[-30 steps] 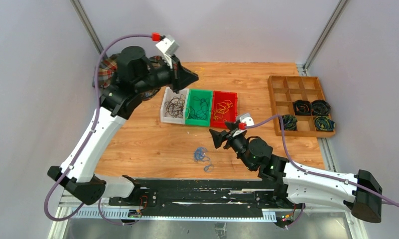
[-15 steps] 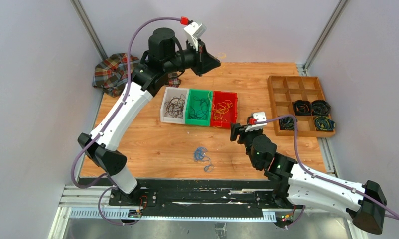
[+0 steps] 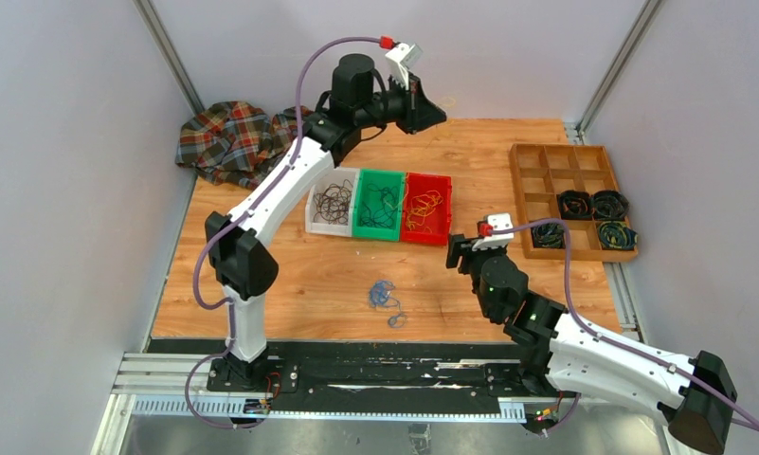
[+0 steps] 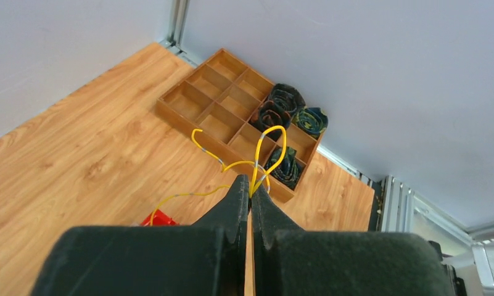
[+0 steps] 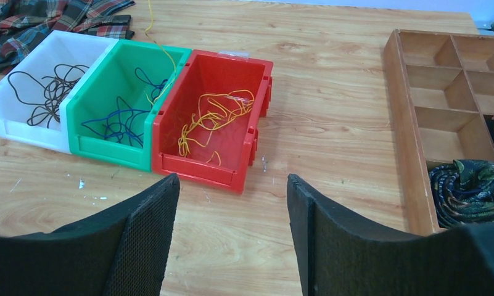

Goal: Untangle the cables
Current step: Place the cable in the bin.

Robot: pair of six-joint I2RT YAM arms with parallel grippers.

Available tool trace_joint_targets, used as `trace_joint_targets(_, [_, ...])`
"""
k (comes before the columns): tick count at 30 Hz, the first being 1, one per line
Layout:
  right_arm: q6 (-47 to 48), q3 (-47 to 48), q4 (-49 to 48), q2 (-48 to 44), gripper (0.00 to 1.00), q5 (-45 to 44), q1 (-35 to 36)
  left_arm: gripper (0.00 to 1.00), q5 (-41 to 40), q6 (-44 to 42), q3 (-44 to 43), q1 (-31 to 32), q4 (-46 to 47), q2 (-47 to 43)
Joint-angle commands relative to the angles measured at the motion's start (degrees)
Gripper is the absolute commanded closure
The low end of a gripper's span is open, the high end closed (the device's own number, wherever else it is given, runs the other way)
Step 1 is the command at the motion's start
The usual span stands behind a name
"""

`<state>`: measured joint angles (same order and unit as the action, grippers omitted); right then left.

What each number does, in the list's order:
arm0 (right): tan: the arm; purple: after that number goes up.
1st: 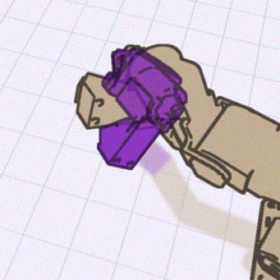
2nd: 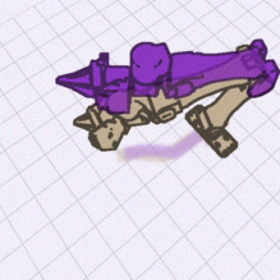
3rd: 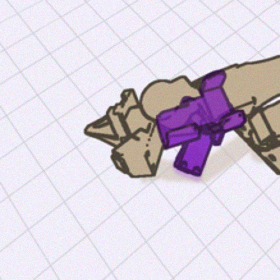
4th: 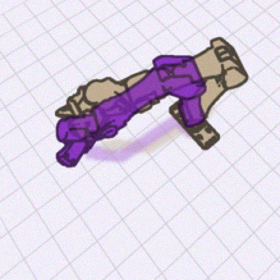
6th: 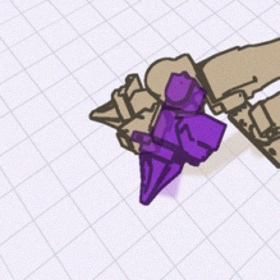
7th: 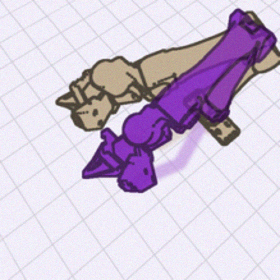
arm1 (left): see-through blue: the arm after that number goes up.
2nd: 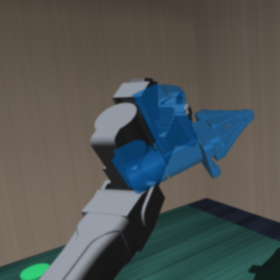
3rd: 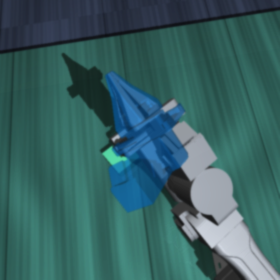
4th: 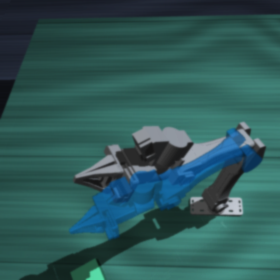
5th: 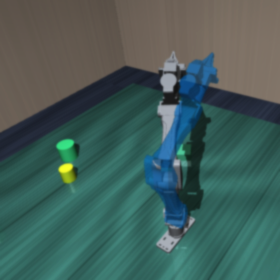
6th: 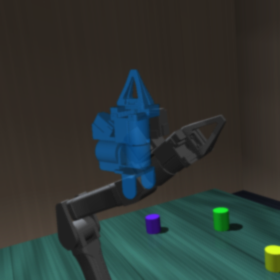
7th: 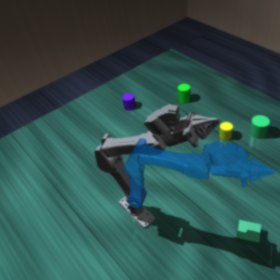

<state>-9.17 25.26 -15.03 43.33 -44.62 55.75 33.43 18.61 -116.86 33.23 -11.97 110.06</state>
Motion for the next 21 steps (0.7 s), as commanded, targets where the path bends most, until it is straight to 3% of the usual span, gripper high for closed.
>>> trace_joint_targets(1, [-1.94, -0.81, 0.81, -0.97, 0.36, -0.51, -1.70, 1.00, 0.77, -0.06, -6.01, 0.51, 4.27, 0.17])
trace_joint_targets(7, [-3.63, -1.41, 1.32, -1.14, 0.36, 0.76, -2.76, 1.00, -3.01, -7.72, -3.63, 0.78, 8.66, -3.46])
trace_joint_targets(13, [-4.16, -1.66, 1.43, -0.89, 0.38, 2.01, -2.97, 0.99, -0.46, -12.32, -7.11, 1.60, 5.70, -3.84])
trace_joint_targets(21, [-3.89, -1.13, 4.15, -2.45, 0.39, 0.93, -3.06, 1.00, -1.02, -13.97, 0.77, 1.75, 4.40, -4.74])
